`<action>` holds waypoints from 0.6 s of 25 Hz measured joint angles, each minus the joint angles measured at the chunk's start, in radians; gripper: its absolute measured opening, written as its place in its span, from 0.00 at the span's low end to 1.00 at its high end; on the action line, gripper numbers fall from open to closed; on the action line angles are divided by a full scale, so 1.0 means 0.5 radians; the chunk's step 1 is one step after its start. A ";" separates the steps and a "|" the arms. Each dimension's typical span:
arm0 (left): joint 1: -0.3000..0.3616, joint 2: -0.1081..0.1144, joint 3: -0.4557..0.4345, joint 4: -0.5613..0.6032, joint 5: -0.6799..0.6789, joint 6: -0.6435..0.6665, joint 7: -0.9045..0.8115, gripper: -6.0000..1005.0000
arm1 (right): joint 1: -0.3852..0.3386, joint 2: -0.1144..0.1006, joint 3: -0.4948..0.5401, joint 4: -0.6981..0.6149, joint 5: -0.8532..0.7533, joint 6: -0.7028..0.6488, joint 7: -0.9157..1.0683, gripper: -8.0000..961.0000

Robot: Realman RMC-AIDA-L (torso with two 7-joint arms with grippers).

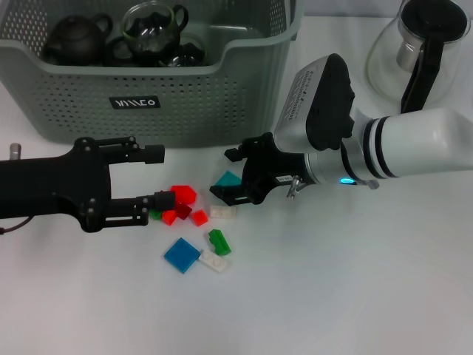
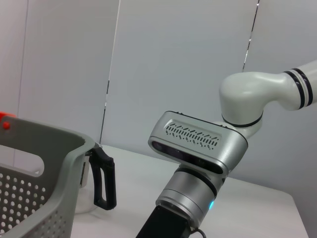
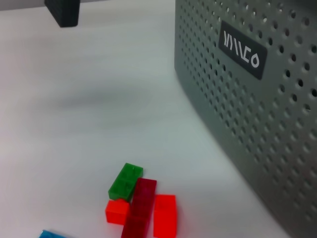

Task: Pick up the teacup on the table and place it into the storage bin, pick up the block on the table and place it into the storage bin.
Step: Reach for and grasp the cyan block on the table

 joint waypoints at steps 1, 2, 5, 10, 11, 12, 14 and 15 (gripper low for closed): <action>0.000 0.000 0.000 0.000 0.000 0.000 0.000 0.71 | 0.001 0.001 -0.002 0.000 0.000 0.004 0.002 0.76; 0.000 0.000 0.000 0.000 0.000 0.000 0.000 0.71 | 0.002 0.001 -0.004 0.000 0.001 0.009 0.003 0.76; 0.000 0.000 0.000 0.000 0.001 0.000 0.000 0.71 | 0.003 0.001 -0.007 0.000 0.001 0.011 0.003 0.76; 0.001 -0.004 0.000 0.000 0.005 -0.020 0.000 0.71 | 0.004 0.002 -0.012 0.000 0.001 0.012 0.004 0.76; 0.002 -0.005 0.000 0.000 0.006 -0.023 0.000 0.71 | 0.004 0.002 -0.013 0.000 0.001 0.012 0.004 0.76; 0.002 -0.005 0.000 0.000 0.007 -0.023 0.000 0.71 | 0.004 0.002 -0.014 0.000 0.001 0.012 0.005 0.76; 0.002 -0.006 0.000 -0.002 0.009 -0.025 0.001 0.71 | 0.004 0.002 -0.016 0.008 0.001 0.012 0.008 0.76; 0.002 -0.006 0.000 -0.007 0.009 -0.026 0.003 0.71 | 0.004 0.002 -0.016 0.013 0.001 0.012 0.009 0.76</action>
